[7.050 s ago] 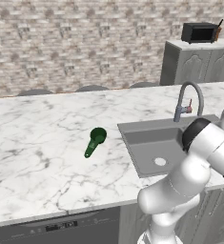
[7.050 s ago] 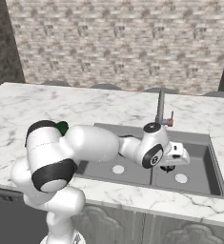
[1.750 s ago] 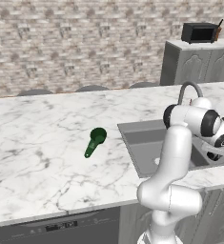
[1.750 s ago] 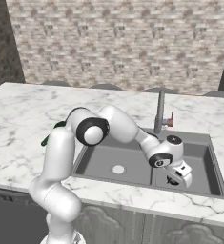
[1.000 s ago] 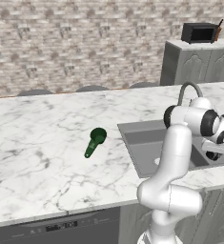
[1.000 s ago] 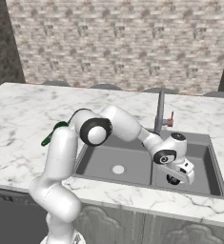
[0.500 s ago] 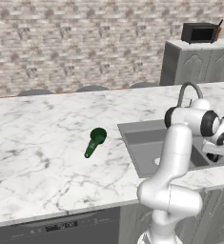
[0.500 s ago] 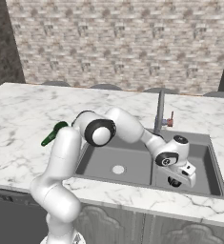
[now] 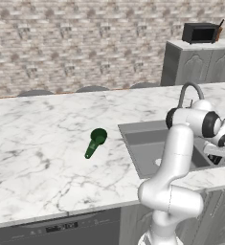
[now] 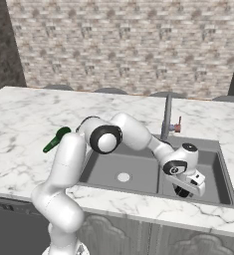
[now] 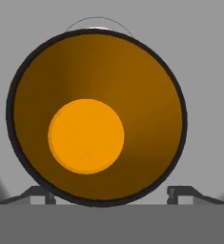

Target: Move any existing items from the left basin to the right basin for drying. Then move the measuring cup from the counter to the left basin of the sink for washing.

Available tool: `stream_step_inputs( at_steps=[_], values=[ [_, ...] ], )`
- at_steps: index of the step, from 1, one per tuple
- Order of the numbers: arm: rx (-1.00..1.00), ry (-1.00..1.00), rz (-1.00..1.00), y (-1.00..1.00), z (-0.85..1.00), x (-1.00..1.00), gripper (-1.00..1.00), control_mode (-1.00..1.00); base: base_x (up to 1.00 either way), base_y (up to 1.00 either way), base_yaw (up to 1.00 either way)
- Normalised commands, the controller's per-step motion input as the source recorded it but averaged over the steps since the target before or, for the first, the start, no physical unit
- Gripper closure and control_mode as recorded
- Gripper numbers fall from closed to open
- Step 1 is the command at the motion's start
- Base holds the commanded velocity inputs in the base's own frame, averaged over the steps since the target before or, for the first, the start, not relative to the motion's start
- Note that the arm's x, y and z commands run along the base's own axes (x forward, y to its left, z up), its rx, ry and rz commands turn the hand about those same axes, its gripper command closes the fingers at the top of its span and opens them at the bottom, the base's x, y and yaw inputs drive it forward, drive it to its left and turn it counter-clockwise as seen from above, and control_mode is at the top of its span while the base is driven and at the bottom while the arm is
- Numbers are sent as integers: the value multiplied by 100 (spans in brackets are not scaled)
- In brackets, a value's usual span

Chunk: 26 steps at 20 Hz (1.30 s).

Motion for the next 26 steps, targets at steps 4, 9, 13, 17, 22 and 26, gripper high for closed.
stream_step_inputs(
  at_steps=[4, 9, 13, 17, 22, 26],
  values=[
    [0, -1, 0, 0, 0, 0, -100, -100, 0, 0, 0],
    [0, 0, 0, 0, 14, 0, -100, -100, 0, 0, 0],
    [0, 0, 0, 1, 26, 0, -100, -100, 0, 0, 0],
    [0, 0, 0, 4, 34, -1, -100, -100, 0, 0, 0],
    [0, 0, 0, 4, 35, -2, -100, -100, 0, 0, 0],
    [0, 0, 0, 6, 33, -4, -100, -100, 0, 0, 0]
  ],
)
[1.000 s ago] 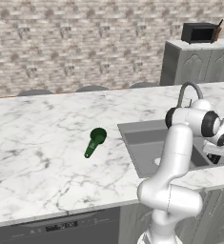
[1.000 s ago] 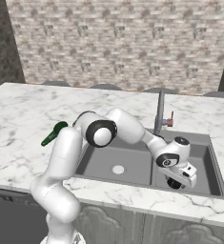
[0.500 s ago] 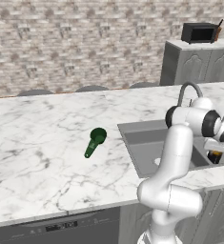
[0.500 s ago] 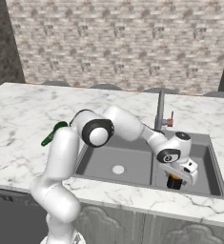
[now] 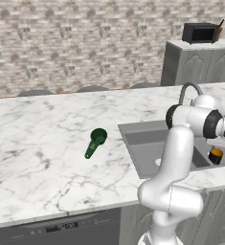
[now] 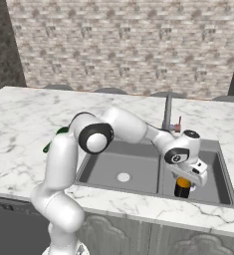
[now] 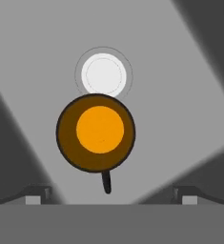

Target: Move any existing items from the left basin to the right basin for drying. Then move the measuring cup from the counter to the left basin of the sink for washing.

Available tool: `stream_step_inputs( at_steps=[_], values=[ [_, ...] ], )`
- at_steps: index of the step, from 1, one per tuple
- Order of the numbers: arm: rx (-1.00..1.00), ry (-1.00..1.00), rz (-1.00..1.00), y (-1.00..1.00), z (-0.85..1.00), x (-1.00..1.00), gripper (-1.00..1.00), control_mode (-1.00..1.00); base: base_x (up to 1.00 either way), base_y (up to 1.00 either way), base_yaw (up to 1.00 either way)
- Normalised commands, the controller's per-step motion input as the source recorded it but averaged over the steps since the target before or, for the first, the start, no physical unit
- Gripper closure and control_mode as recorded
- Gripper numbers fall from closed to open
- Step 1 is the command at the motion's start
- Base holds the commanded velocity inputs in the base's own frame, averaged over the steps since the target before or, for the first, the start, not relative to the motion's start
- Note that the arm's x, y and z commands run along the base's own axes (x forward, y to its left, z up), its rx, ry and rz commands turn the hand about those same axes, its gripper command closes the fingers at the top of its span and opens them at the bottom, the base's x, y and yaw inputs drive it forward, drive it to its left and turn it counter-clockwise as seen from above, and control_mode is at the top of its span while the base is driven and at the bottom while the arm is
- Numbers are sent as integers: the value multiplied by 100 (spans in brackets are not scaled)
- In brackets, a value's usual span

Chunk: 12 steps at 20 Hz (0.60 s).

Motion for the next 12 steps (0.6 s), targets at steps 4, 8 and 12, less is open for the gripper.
stream_step_inputs(
  at_steps=[4, 8, 12],
  values=[
    [0, 0, 0, 14, 30, -8, -100, -100, 0, 0, 0],
    [0, 0, 0, 24, 29, -13, -100, -100, 0, 0, 0],
    [0, 0, 0, 38, 33, -15, -100, -100, 0, 0, 0]
  ],
)
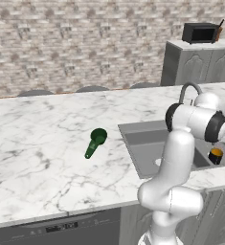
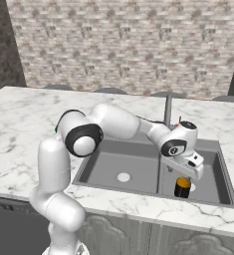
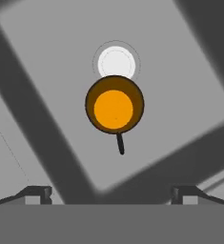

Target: Move any existing items from the left basin to the right basin for drying. Then move the measuring cup from the counter to the left basin of the sink for washing.

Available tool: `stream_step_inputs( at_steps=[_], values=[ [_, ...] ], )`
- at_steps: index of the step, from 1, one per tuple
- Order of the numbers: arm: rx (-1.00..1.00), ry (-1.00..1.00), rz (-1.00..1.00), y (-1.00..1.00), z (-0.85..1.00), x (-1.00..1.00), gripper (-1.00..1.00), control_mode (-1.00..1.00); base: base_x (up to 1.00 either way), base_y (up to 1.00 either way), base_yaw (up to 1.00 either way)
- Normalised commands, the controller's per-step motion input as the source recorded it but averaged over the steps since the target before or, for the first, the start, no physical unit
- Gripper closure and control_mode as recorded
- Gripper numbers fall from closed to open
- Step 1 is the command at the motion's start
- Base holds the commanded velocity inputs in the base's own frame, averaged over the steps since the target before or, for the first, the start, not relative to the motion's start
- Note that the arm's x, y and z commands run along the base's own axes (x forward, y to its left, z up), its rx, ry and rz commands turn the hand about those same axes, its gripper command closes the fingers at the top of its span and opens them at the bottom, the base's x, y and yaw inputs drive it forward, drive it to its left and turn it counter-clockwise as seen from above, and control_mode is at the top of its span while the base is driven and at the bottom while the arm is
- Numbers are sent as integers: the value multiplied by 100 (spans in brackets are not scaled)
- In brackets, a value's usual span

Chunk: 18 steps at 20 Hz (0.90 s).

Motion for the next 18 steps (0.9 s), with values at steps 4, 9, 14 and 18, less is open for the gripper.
stream_step_inputs(
  at_steps=[4, 9, 14, 18],
  values=[
    [0, 0, 0, 49, 35, -15, -100, -100, 0, 0, 0],
    [-1, 0, 0, 57, 33, -17, -100, -100, 0, 0, 0],
    [-2, 1, 0, 66, 29, -17, -100, -100, 0, 0, 0],
    [-1, 2, 0, 67, 18, -17, -100, -100, 0, 0, 0]
  ],
)
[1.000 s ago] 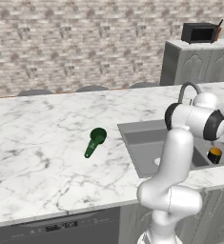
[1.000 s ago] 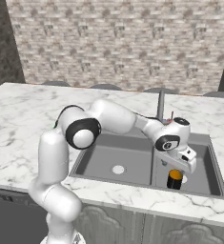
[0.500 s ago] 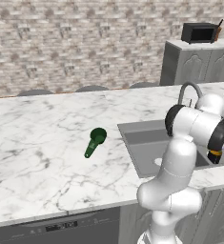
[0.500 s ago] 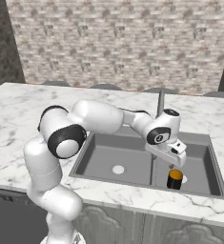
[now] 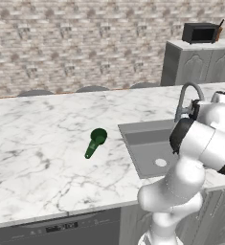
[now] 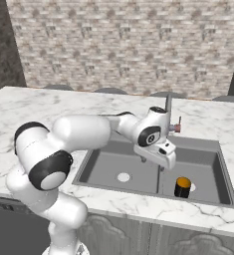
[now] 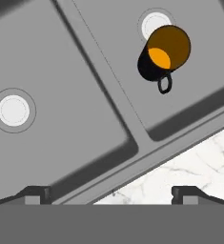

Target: Move any existing items from the left basin to the right basin for drying. Then move the measuring cup from the counter to the left basin of the sink for washing.

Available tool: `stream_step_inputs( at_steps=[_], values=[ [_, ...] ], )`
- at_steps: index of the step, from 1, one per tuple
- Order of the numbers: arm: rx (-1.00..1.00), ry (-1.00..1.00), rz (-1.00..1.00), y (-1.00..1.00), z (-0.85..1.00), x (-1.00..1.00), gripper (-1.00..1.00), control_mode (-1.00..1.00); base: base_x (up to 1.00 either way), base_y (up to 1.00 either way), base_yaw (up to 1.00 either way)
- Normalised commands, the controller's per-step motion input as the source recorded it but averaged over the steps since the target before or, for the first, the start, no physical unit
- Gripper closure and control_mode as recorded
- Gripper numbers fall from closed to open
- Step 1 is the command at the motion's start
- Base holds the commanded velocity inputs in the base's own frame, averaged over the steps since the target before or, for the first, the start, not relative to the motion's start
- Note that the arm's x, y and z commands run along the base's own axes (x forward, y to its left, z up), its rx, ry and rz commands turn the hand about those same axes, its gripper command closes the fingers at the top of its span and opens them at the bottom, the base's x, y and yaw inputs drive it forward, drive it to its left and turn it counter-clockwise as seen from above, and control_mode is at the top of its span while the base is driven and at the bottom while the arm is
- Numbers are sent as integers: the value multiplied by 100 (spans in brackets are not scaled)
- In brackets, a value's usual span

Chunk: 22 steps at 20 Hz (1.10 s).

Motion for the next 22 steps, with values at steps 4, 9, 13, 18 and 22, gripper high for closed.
stream_step_inputs(
  at_steps=[4, 9, 13, 18, 22],
  values=[
    [0, 2, 0, 70, 12, -17, -100, -100, 0, 0, 0],
    [-2, 0, 0, 72, 14, -11, -100, -100, 0, 0, 0],
    [-3, 0, 0, 72, 18, -1, -100, -100, 0, 0, 0],
    [-2, 0, 0, 73, 16, 0, -100, -100, 0, 0, 0],
    [0, -1, 0, 77, 14, 0, -100, -100, 0, 0, 0]
  ],
)
